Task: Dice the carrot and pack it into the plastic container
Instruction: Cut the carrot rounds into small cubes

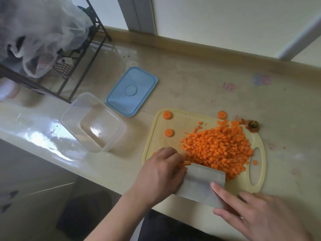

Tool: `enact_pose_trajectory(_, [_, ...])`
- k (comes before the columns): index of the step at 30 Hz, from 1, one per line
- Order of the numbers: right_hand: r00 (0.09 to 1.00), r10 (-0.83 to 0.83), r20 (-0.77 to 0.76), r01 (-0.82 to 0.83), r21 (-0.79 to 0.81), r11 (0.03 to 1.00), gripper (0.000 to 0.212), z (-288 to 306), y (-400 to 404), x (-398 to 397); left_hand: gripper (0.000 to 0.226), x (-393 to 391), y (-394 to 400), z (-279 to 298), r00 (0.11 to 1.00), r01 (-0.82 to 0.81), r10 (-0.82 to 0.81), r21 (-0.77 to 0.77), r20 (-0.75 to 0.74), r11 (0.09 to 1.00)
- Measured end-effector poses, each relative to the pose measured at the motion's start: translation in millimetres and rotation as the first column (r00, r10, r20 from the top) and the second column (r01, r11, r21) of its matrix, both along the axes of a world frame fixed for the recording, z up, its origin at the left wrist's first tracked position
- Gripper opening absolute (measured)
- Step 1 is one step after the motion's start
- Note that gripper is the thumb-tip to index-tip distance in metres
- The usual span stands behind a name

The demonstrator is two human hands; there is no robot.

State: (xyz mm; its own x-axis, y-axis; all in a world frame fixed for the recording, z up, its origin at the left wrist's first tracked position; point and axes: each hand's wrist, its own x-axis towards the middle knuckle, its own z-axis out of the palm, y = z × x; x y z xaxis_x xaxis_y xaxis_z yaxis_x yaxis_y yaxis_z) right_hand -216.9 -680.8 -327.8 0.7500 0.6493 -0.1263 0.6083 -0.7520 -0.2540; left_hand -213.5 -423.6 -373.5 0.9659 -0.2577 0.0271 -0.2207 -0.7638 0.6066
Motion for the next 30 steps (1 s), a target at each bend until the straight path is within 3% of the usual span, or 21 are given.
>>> enact_pose_trajectory(5, [1.0,-0.007,-0.012,0.007,-0.017,1.0,0.057,-2.3,4.1,-2.3,0.015,2.9,-12.3,5.4,0.984,0.11,-0.132,-0.171,-0.122,0.979])
enact_pose_trajectory(8, [1.0,-0.019,-0.023,0.019,-0.006,1.0,0.053,-1.4,4.1,-2.9,0.02,11.1,-3.1,7.9,0.994,-0.033,0.003,-0.275,-0.109,0.961])
enact_pose_trajectory(10, [1.0,-0.025,-0.016,0.025,0.0,1.0,0.05,-0.6,1.9,-3.3,0.026,19.1,12.8,9.1,0.99,-0.125,0.105,-0.237,-0.097,0.963])
enact_pose_trajectory(14, [1.0,-0.017,0.007,0.017,0.017,1.0,0.048,0.9,-1.2,-4.1,0.029,28.6,31.6,10.0,0.975,0.076,-0.09,-0.071,-0.205,0.995])
enact_pose_trajectory(17, [1.0,0.002,0.02,-0.002,0.009,1.0,0.048,0.4,-1.1,-4.7,0.023,31.8,32.4,12.7,0.955,0.156,-0.173,-0.086,-0.243,0.984])
enact_pose_trajectory(19, [1.0,0.012,0.02,-0.012,0.01,1.0,0.048,-0.4,-1.5,-5.3,0.031,31.4,30.2,13.2,0.947,0.203,-0.222,-0.105,-0.23,0.974])
enact_pose_trajectory(23, [0.999,0.026,0.029,-0.026,0.019,0.999,0.047,-2.0,-0.7,-6.4,0.014,26.1,19.3,9.2,0.932,0.283,-0.305,-0.129,-0.198,0.95])
enact_pose_trajectory(26, [0.999,0.033,0.038,-0.034,0.014,0.999,0.047,-5.8,1.0,-7.0,0.012,22.7,4.8,1.5,0.951,0.253,-0.268,-0.108,-0.158,0.961])
enact_pose_trajectory(30, [0.999,0.028,0.033,-0.028,0.016,0.999,0.055,-5.9,3.9,-7.2,0.021,23.0,-9.7,-0.5,0.988,0.093,-0.11,-0.157,-0.104,0.983])
